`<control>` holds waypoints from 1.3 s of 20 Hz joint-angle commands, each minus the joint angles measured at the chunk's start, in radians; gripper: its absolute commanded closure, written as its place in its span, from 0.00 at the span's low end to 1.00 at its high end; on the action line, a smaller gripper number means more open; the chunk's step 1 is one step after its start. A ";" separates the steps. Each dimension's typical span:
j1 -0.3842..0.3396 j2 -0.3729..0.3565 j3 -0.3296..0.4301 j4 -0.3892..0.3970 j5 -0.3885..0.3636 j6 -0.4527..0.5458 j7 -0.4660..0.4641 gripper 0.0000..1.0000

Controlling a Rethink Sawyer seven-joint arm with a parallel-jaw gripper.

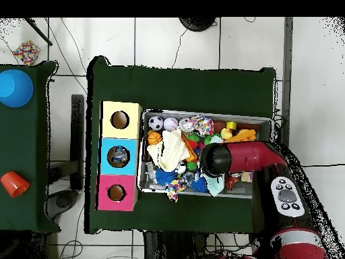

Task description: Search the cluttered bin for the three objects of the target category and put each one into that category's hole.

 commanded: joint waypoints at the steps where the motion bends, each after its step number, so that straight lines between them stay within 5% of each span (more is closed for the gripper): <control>1: -0.010 0.014 0.112 0.028 -0.019 0.061 -0.216 0.00; 2: -0.011 0.014 0.114 0.028 -0.020 0.063 -0.215 0.00; 3: -0.012 0.014 0.116 0.028 -0.022 0.065 -0.213 1.00; 17: -0.004 -0.004 0.127 0.038 -0.027 0.069 -0.201 1.00; 24: -0.043 -0.103 0.206 0.139 0.092 0.139 -0.216 1.00; 26: -0.091 -0.103 0.255 0.195 0.138 0.066 -0.173 1.00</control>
